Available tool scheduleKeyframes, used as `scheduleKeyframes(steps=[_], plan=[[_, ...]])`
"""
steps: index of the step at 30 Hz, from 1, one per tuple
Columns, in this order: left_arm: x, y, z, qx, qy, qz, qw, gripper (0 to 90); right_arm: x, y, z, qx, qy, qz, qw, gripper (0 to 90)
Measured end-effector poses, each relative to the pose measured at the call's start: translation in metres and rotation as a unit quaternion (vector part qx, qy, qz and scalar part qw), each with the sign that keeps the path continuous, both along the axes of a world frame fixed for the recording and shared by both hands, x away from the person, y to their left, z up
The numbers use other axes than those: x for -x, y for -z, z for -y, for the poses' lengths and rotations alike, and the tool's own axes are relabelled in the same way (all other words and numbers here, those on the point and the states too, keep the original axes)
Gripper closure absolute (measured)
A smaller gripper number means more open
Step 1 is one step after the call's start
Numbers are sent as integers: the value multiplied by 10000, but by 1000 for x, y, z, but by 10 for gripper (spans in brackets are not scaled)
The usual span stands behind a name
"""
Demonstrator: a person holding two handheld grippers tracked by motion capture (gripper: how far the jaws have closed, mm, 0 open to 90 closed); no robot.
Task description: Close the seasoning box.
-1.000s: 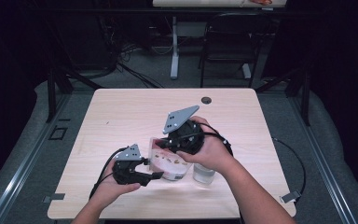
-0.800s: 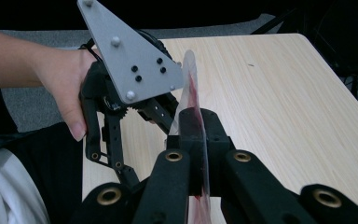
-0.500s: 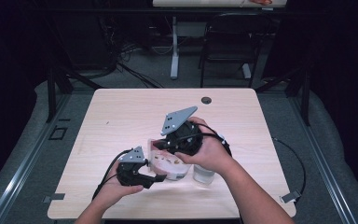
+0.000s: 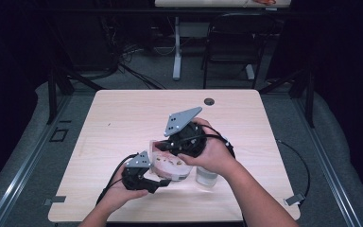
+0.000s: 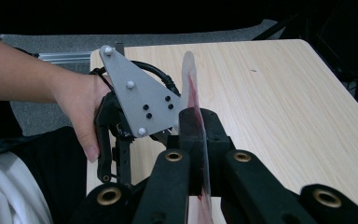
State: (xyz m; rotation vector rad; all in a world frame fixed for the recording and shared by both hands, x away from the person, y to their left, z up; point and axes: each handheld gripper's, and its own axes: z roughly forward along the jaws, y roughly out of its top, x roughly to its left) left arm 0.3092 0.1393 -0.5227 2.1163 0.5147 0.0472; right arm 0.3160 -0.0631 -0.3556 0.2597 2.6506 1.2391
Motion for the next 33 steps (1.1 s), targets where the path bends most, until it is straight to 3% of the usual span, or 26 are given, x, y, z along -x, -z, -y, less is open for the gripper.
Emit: scheduleKeyframes(steps=[7,18,25,33], plan=[[-2,1,-4,72,17,-94,9999,537,0,1,2,-12,-11,0,10000,897],[-2,-2,-8,182,253,-353,9989,639,0,-1,6,-21,-19,-34,10000,895],[-3,-6,-11,-15,210,-455,9987,662,-2,2,12,-99,9,-81,9999,890],[-2,-11,-13,-99,234,-523,9983,673,-2,3,18,-208,37,-116,9997,882]])
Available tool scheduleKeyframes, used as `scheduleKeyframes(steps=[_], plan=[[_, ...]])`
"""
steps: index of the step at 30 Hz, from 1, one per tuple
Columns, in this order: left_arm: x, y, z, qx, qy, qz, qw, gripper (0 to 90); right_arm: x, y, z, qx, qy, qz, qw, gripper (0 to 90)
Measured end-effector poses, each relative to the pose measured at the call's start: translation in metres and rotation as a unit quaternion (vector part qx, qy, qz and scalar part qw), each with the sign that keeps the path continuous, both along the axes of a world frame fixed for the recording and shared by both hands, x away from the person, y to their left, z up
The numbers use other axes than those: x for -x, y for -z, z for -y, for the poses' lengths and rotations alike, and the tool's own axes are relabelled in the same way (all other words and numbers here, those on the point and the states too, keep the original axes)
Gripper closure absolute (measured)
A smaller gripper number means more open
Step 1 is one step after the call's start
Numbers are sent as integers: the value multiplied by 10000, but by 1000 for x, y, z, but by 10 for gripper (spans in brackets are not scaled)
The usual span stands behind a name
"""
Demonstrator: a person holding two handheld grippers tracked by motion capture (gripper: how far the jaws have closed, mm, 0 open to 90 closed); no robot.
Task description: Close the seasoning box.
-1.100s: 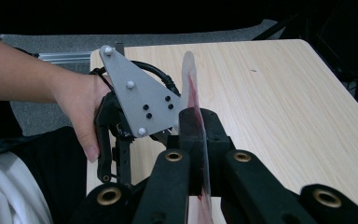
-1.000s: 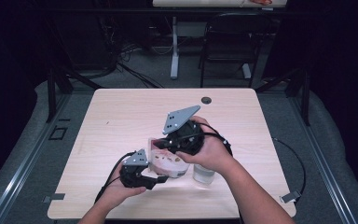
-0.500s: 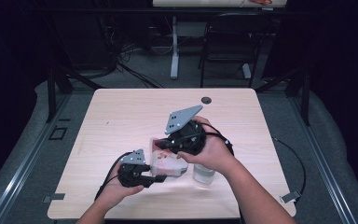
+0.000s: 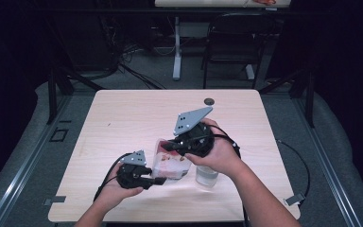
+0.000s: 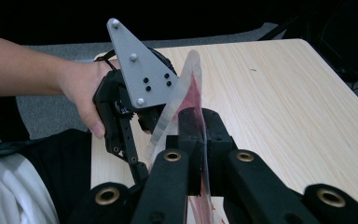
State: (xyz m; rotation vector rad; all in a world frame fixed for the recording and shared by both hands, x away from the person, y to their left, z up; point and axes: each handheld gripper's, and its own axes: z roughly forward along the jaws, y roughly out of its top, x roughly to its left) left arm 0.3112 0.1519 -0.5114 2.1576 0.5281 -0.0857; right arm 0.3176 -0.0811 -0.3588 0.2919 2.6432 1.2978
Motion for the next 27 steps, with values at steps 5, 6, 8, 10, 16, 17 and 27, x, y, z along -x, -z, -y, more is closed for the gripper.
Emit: scheduleKeyframes(steps=[5,6,8,10,16,17,27], plan=[[-1,-1,-2,-131,-30,34,9999,678,0,1,3,-23,37,4,10000,876],[-1,-1,-3,-166,-39,51,9998,679,0,2,4,1,49,2,10000,872],[-1,-1,-4,-194,-55,54,9998,684,-1,3,6,-26,90,-17,10000,846],[-1,-1,-5,-218,-46,58,9997,687,-2,5,8,-85,120,-58,9999,846],[0,-2,-5,-359,-26,1,9994,692,-3,10,13,-115,181,-102,9997,832],[-1,-1,-5,-399,18,3,9992,692,-3,11,14,-112,186,-108,9997,833],[-3,3,-9,-598,43,-88,9982,695,-5,25,21,-123,304,-229,9992,820]])
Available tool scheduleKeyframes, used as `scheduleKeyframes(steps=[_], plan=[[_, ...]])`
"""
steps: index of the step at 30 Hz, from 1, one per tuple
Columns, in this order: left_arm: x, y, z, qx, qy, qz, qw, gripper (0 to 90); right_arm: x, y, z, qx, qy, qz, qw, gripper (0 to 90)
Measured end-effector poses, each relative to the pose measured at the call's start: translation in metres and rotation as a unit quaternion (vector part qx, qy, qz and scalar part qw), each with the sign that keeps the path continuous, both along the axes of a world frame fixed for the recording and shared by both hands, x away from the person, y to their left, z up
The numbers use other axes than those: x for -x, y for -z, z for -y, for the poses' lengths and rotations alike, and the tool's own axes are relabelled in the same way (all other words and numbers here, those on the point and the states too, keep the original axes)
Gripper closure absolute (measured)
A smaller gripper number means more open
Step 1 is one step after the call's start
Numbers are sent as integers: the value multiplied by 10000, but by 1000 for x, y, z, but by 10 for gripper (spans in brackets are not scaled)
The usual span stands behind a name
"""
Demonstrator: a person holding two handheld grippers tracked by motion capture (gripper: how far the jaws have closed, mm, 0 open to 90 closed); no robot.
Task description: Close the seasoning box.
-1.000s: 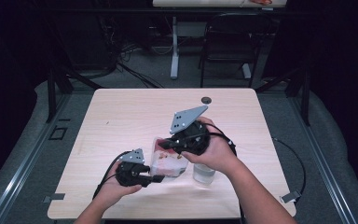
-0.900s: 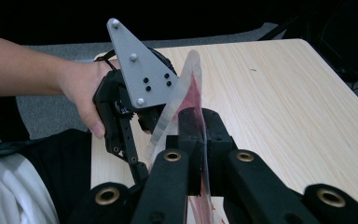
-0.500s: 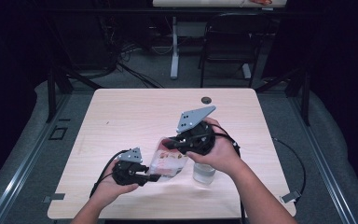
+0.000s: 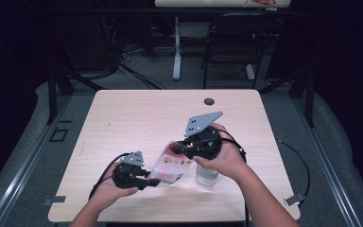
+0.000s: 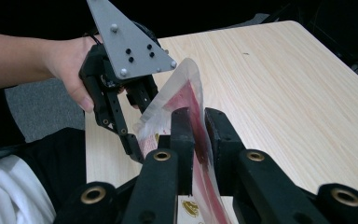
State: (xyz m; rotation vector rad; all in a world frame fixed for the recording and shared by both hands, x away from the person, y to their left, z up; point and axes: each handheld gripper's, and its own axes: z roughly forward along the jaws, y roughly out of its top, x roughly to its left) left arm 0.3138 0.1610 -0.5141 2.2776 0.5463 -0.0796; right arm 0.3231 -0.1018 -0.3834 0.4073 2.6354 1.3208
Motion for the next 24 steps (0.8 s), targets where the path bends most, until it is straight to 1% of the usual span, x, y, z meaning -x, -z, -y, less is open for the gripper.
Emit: scheduleKeyframes(steps=[2,3,4,8,9,12,13,16,24], plan=[[-1,0,-1,-8,30,-18,10000,696,0,1,1,-4,1,-11,10000,819],[0,1,0,-36,-1,0,10000,696,-1,4,2,-1,28,-27,10000,821],[-1,3,0,-53,18,-60,10000,696,-1,5,2,15,43,-29,10000,821],[-2,7,0,-101,17,-115,9999,696,-2,12,2,65,94,-90,9999,824],[-2,9,-1,-164,-17,-99,9998,696,-2,13,3,83,102,-89,9999,824],[-3,9,-2,-203,-46,-87,9997,696,-3,16,4,58,142,-105,9998,825],[-3,9,-2,-223,-33,-112,9997,697,-3,20,5,11,158,-140,9998,826],[-3,8,-3,-280,-15,-135,9995,698,-4,23,8,-26,186,-183,9997,821],[-3,6,-5,-357,-24,-150,9992,701,-5,30,16,-136,254,-274,9992,827]])
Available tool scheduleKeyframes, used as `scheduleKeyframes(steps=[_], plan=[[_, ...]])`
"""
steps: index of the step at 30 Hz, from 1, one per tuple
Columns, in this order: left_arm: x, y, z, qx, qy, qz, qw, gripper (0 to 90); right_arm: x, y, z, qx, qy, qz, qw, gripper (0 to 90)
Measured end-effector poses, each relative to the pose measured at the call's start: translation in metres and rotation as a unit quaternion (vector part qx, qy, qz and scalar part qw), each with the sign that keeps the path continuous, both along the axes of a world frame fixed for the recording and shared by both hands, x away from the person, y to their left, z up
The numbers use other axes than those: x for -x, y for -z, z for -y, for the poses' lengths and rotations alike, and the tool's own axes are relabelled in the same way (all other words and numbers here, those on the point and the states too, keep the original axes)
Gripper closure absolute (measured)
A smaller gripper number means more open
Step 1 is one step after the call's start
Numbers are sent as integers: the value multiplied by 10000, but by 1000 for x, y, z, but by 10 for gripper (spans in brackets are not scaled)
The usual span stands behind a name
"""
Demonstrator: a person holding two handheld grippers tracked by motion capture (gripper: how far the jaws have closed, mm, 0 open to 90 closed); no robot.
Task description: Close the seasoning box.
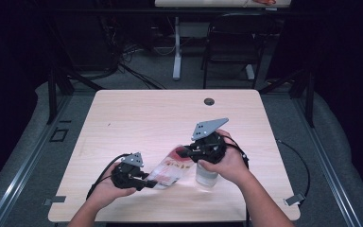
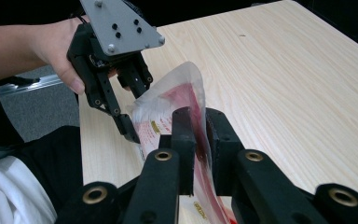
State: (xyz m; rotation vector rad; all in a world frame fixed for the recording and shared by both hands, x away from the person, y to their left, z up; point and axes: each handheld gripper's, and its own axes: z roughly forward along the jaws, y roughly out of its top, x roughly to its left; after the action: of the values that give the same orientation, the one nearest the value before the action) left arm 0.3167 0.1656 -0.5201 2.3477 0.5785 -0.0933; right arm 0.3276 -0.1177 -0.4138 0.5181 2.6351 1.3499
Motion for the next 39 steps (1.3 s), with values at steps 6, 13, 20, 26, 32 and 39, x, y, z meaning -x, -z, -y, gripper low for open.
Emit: scheduleKeyframes(steps=[6,13,20,26,32,39], plan=[[0,-4,-4,23,-22,29,10000,703,0,3,4,-142,44,-26,9999,822],[0,-5,-6,54,-70,51,9999,704,0,5,7,-185,125,-26,9997,807],[0,-8,-8,61,-42,45,10000,705,3,5,8,-214,179,57,9996,777],[0,-9,-8,66,-45,37,10000,706,6,6,13,-185,262,153,9994,744],[0,-9,-10,35,-60,30,10000,706,10,13,25,-327,421,157,9985,731],[0,-10,-10,44,-65,27,10000,708,15,17,33,-429,489,238,9976,798]])
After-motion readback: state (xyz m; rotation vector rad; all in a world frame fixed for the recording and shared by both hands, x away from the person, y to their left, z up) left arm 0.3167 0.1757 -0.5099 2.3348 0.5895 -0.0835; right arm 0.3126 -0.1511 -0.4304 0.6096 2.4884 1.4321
